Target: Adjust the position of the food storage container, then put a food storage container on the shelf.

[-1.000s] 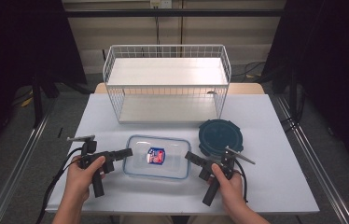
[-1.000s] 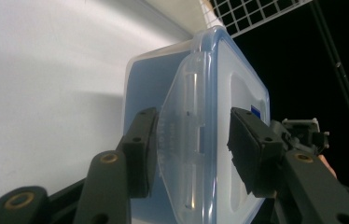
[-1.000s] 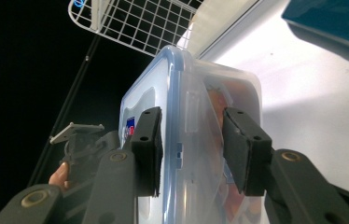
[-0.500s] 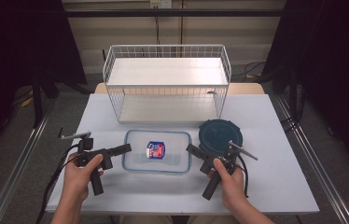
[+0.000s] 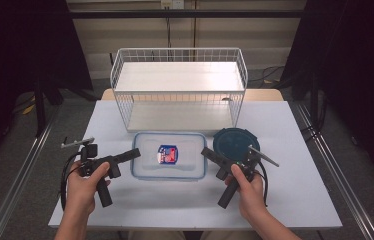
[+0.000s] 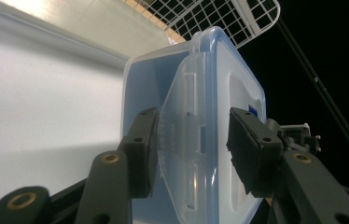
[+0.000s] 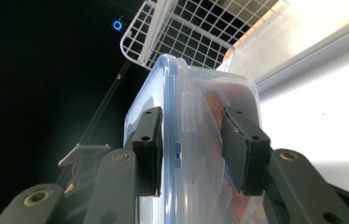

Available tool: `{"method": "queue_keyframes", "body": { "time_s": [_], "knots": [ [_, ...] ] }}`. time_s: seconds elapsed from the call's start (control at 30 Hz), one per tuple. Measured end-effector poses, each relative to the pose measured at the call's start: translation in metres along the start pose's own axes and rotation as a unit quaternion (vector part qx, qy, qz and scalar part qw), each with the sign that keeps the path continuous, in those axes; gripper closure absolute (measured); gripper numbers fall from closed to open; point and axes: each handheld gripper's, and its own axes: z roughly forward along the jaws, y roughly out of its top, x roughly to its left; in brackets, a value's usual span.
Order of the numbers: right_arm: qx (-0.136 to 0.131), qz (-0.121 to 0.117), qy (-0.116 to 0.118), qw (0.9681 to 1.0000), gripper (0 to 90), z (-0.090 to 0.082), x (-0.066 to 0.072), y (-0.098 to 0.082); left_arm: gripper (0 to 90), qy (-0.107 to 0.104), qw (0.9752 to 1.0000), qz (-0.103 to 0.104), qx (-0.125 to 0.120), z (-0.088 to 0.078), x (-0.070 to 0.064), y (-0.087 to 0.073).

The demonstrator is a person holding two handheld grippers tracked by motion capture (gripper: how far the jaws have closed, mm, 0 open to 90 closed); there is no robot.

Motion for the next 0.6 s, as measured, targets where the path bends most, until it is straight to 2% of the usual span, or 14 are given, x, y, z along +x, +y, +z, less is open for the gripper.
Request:
{"method": "queue_keyframes", "body": {
  "time_s": [0.13,0.37,0.6],
  "knots": [
    [-0.013,-0.004,0.007,0.9999,60.4,-0.001,0.005,0.009,54.6,-0.004,1.0,0.009,-0.003,0.003,-0.009,0.007],
    [-0.028,-0.016,0.007,0.9995,60.5,-0.001,0.017,0.026,54.6,-0.016,0.9997,0.003,-0.018,0.011,-0.017,0.015],
    [-0.039,-0.009,0.011,0.9991,60.4,0.002,0.02,0.041,54.9,-0.016,0.9996,0.009,-0.023,0.017,-0.027,0.029]
  ]
}}
